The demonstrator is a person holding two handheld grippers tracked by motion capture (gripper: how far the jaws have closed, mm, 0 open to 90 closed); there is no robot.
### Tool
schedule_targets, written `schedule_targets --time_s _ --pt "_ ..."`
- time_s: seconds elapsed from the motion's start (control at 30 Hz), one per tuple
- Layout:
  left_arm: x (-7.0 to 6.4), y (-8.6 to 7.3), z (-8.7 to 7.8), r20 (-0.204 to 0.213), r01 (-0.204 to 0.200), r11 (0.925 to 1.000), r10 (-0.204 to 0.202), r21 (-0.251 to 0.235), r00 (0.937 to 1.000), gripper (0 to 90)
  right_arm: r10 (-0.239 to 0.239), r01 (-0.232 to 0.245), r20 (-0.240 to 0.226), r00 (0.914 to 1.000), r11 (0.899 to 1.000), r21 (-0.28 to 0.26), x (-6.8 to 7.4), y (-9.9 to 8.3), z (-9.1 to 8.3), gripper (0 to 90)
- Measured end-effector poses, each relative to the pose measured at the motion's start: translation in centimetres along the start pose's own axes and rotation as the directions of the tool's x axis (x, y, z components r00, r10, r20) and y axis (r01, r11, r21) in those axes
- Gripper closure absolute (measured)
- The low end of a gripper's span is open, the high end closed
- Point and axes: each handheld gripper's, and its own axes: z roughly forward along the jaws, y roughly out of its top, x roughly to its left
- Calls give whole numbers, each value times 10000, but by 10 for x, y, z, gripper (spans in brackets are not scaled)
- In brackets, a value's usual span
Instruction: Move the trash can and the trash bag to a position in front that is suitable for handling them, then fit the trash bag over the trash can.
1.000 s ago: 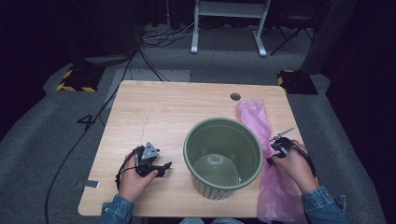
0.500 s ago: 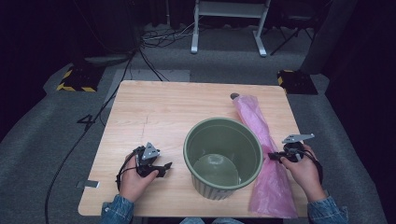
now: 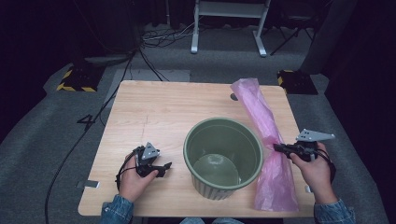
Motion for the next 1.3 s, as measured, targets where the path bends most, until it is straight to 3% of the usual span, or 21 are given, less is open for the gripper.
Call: schedule_targets --time_s 0.4,0.67,0.87,0.97,1.1,1.3 --pt "0 0 0 1 -31 10000 31 41 10000 275 -317 281 -322 9990 9941 -1049 8 19 -26 894" --pt "1 -1 -2 -38 18 10000 -18 28 10000 275 -725 632 -500 9961 9838 -1676 15 35 -41 894" --pt "3 -2 -4 -101 -30 9998 32 198 9999 270 -1188 1038 -751 9901 9783 -1792 20 48 -51 894" --pt "3 -3 -4 -133 -12 9995 16 328 9999 268 -1257 1079 -816 9887 9750 -1941 23 53 -57 894" --pt "4 -6 -8 -221 -272 9979 286 595 9993 258 -1286 1046 -1072 9859 9730 -2058 25 60 -61 894" --pt "7 -12 -14 -276 -72 9984 88 569 9996 255 -1596 1272 -1269 9790 9645 -2315 32 77 -61 894"
